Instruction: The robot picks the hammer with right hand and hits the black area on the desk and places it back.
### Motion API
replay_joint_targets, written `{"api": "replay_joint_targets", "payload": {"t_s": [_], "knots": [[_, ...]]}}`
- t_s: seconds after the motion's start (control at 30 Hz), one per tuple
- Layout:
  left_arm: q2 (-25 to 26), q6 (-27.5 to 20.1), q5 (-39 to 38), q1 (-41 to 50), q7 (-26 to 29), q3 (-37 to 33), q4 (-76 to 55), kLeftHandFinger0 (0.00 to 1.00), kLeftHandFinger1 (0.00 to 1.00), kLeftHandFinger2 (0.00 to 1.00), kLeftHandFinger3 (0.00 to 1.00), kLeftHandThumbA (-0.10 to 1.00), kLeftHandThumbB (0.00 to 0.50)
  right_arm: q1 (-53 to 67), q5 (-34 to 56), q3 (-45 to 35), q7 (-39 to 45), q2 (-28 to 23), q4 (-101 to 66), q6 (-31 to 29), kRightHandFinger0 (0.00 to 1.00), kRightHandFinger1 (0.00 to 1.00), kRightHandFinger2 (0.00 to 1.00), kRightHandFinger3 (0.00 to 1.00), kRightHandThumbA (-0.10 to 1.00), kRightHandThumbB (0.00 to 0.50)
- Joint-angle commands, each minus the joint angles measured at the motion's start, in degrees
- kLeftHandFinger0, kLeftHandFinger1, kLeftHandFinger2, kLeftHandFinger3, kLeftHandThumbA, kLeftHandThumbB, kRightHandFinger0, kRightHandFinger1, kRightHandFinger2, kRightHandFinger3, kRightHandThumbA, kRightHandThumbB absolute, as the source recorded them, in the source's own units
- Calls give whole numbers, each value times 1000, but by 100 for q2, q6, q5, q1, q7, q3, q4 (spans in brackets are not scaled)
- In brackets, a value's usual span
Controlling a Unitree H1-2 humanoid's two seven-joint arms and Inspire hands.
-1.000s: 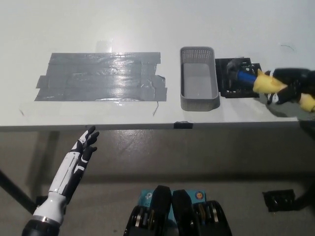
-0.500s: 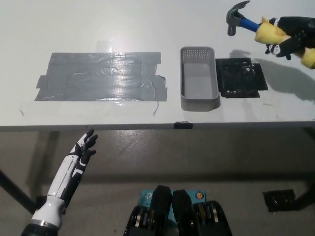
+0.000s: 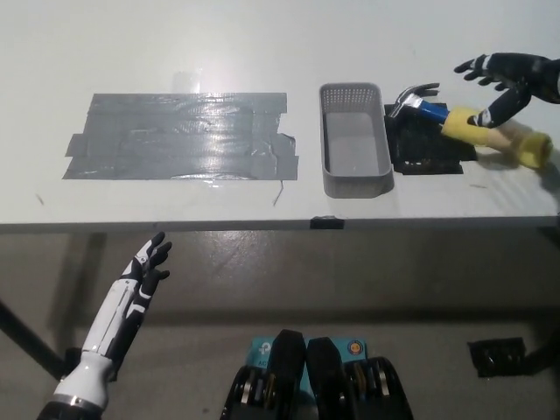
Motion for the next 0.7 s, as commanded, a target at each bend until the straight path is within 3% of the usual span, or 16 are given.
{"api": "replay_joint_targets", "payload": {"t_s": [0.0, 0.1, 0.2, 0.3, 0.4, 0.53, 0.67], "knots": [[63, -153, -51, -7, -26, 67, -169, 930, 1000, 1000, 1000, 1000, 0, -256, -214, -76, -801, -129, -8, -104, 1000, 1000, 1000, 1000, 789, 337], [65, -99, 16, 1, -7, 58, -179, 934, 1000, 1000, 1000, 1000, 0, -359, -239, -155, -1123, -212, -111, -252, 1000, 1000, 1000, 1000, 906, 321], [64, -137, 9, -8, -3, 61, -171, 935, 1000, 1000, 1000, 1000, 0, -347, -217, -408, -1524, -326, -581, -322, 1000, 1000, 1000, 1000, 898, 303], [74, -185, 3, -57, 1, 70, -135, 928, 1000, 1000, 1000, 1000, 0, -396, 353, -1289, -1879, -413, -1211, -436, 1000, 1000, 1000, 1000, 903, 325], [76, -114, 34, -178, 13, 77, -130, 929, 1000, 1000, 1000, 1000, 0, -477, 424, -1733, -1889, -496, -1976, -421, 1000, 1000, 1000, 1000, 1000, 319], [51, -109, 32, -417, 33, 81, -30, 945, 1000, 1000, 1000, 1000, 3, -149, 809, -2337, -1490, -491, -4039, 98, 1000, 1000, 1000, 1000, 1000, 330], [34, -10, -18, -712, 14, 92, -19, 993, 1000, 1000, 1000, 1000, 21, 797, 1459, -2816, -1341, -273, -6346, 410, 1000, 1000, 1000, 1000, 1000, 299]]}}
